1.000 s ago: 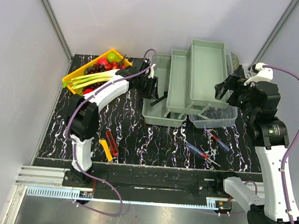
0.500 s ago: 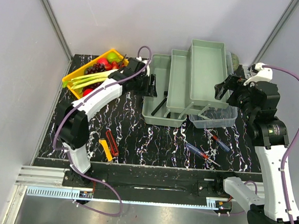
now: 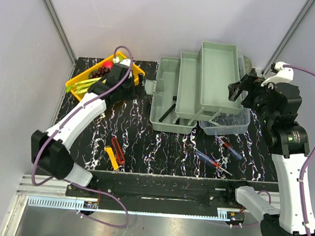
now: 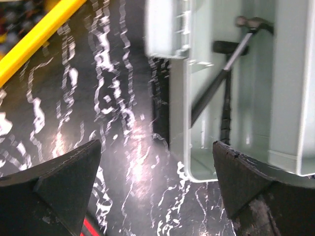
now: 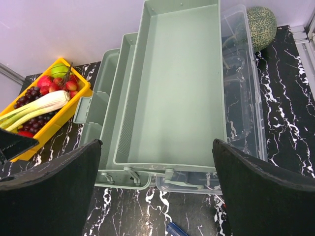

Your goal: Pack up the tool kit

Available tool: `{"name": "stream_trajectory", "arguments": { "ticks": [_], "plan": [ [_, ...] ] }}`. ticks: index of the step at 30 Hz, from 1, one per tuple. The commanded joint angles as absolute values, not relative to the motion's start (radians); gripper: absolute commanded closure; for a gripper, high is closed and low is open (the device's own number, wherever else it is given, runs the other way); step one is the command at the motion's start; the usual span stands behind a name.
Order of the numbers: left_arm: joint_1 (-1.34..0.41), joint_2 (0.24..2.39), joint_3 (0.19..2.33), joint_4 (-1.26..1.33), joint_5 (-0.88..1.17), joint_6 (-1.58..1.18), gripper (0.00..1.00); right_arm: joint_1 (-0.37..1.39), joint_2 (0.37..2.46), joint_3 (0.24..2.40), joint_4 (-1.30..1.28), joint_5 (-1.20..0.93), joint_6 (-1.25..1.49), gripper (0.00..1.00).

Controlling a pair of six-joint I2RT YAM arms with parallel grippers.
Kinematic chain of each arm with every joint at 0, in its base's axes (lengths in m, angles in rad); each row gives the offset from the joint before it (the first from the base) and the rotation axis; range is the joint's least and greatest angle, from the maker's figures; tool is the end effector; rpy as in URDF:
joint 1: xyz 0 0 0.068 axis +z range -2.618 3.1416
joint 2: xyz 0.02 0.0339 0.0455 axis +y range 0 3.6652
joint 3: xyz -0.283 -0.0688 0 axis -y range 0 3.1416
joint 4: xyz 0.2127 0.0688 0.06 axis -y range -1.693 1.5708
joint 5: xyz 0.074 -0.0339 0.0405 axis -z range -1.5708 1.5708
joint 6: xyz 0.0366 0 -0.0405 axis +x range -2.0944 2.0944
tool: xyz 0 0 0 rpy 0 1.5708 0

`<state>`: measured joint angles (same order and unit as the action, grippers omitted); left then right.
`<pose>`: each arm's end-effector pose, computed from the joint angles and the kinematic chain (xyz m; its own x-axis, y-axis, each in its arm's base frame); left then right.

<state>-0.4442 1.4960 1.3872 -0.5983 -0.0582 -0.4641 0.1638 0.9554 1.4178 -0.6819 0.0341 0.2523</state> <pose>0.2726 -0.1274 0.3604 -0.6987 -0.1624 -0.6967 0.0854 0.9480 -0.3065 0.1266 0.0197 0.4691 -0.2405 0.2131 -0.9470 -0.0724 0.9689 0.2365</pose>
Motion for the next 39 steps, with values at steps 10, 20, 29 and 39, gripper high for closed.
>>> {"name": "stream_trajectory", "arguments": {
  "ticks": [10,20,29,39],
  "plan": [
    [-0.360,1.174,0.853,-0.781,-0.163,-0.863,0.17,0.170,1.015,1.450,-0.614,-0.031,0.313,0.01],
    [-0.362,1.233,0.709,-0.626,-0.075,-0.893,0.26,0.170,1.016,1.424,-0.600,-0.049,0.313,0.01],
    [-0.362,1.328,0.703,-0.629,-0.089,-0.873,0.37,0.170,0.977,1.407,-0.617,-0.015,0.304,0.01],
    [-0.360,1.400,0.722,-0.598,-0.089,-0.839,0.35,0.170,0.954,1.385,-0.627,-0.005,0.302,0.01]
  ]
}}
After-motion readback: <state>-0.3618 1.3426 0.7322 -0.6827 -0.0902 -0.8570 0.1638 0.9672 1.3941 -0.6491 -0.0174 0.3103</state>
